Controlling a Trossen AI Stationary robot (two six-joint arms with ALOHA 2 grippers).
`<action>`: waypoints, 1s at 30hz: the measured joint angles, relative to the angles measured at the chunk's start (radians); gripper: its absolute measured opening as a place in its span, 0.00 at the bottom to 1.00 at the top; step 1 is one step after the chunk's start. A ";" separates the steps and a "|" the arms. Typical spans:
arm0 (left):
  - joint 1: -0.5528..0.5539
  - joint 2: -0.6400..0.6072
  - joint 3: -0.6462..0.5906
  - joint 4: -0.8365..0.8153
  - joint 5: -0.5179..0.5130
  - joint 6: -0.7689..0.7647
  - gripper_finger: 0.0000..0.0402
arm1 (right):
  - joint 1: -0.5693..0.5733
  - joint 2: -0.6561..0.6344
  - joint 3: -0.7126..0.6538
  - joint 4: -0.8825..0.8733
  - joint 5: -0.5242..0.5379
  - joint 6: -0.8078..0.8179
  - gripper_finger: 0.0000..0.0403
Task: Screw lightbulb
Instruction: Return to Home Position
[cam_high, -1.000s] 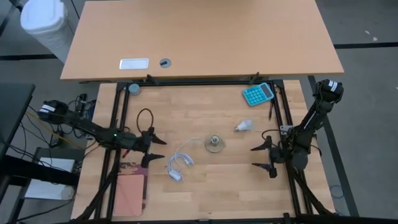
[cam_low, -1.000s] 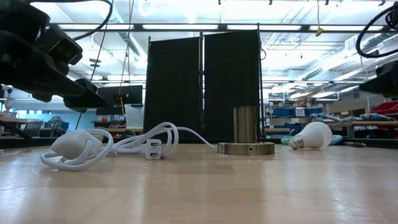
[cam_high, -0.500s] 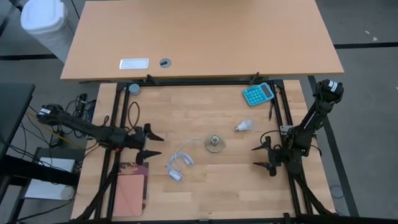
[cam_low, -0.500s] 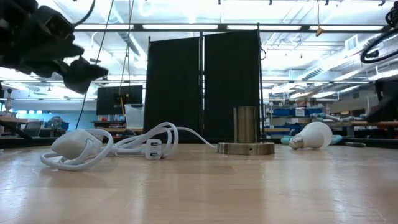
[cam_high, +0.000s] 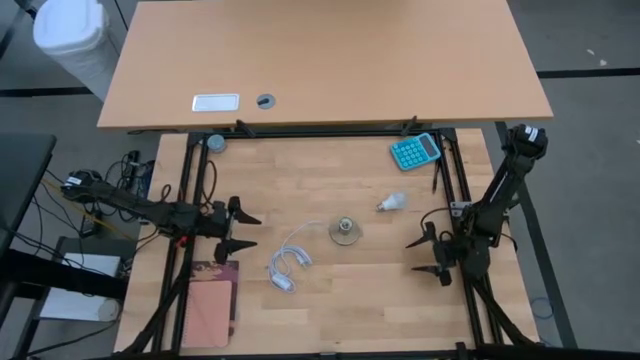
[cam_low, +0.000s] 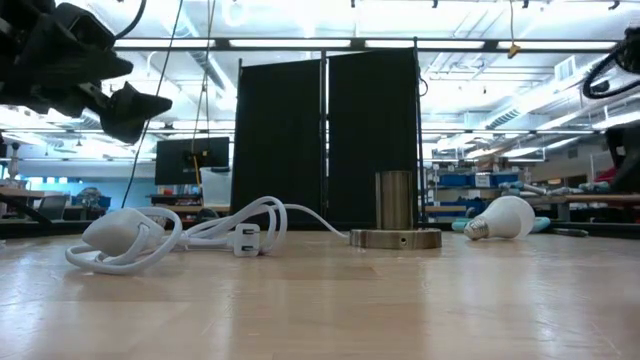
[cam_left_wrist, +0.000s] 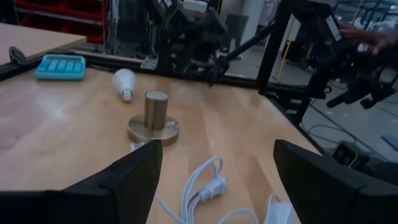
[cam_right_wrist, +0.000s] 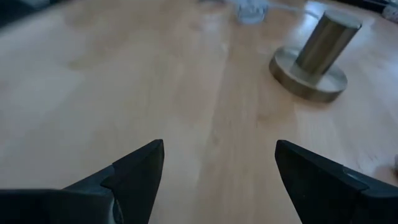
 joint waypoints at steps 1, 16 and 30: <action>0.000 0.000 0.000 -0.009 0.000 0.000 0.78 | 0.000 -0.025 0.000 0.000 0.000 0.000 0.77; 0.000 -0.021 0.000 -0.024 0.000 0.000 0.78 | 0.000 -0.472 0.000 0.002 0.001 0.000 0.77; 0.000 -0.137 0.000 -0.080 0.000 0.000 0.78 | 0.000 -0.751 0.000 0.003 0.002 0.001 0.77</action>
